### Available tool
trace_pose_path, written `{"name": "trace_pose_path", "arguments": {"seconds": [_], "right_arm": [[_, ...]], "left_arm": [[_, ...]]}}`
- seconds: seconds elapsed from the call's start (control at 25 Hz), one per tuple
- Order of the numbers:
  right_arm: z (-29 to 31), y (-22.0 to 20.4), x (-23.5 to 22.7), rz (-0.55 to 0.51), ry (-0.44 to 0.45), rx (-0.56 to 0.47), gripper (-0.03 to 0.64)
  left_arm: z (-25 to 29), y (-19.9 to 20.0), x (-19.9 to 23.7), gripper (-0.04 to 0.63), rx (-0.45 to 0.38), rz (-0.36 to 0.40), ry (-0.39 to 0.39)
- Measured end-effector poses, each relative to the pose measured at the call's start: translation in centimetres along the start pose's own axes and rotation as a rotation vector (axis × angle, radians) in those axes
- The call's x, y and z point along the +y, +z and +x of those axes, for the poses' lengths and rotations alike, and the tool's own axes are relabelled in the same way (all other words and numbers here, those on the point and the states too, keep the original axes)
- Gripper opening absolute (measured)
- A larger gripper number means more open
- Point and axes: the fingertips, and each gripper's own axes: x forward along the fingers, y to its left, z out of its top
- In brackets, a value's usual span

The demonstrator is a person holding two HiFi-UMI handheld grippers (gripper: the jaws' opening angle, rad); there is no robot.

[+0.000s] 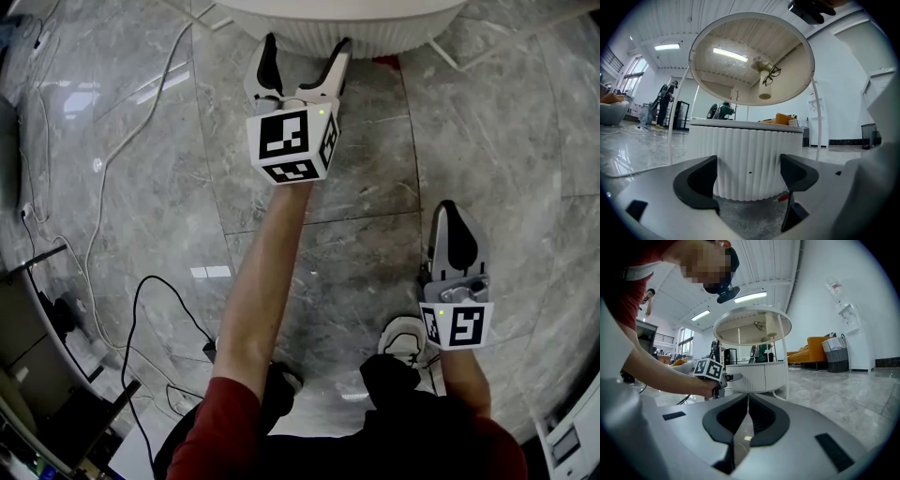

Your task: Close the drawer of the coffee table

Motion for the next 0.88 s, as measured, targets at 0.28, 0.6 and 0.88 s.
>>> {"name": "trace_pose_path", "arguments": {"seconds": [0.28, 0.6, 0.88], "right_arm": [[-0.2, -0.1, 0.4, -0.009, 0.008, 0.006, 0.026], [-0.3, -0.4, 0.7, -0.010, 0.010, 0.009, 0.026], [-0.2, -0.6, 1.4, -0.005, 0.023, 0.011, 0.026]], "left_arm": [[-2.5, -1.1, 0.4, 0.416, 0.009, -0.035, 0.038], [-8.5, -2.0, -1.7, 0.417, 0.004, -0.012, 0.038], [-14.9, -2.3, -3.6, 0.416, 0.030, 0.098, 0.042]]}}
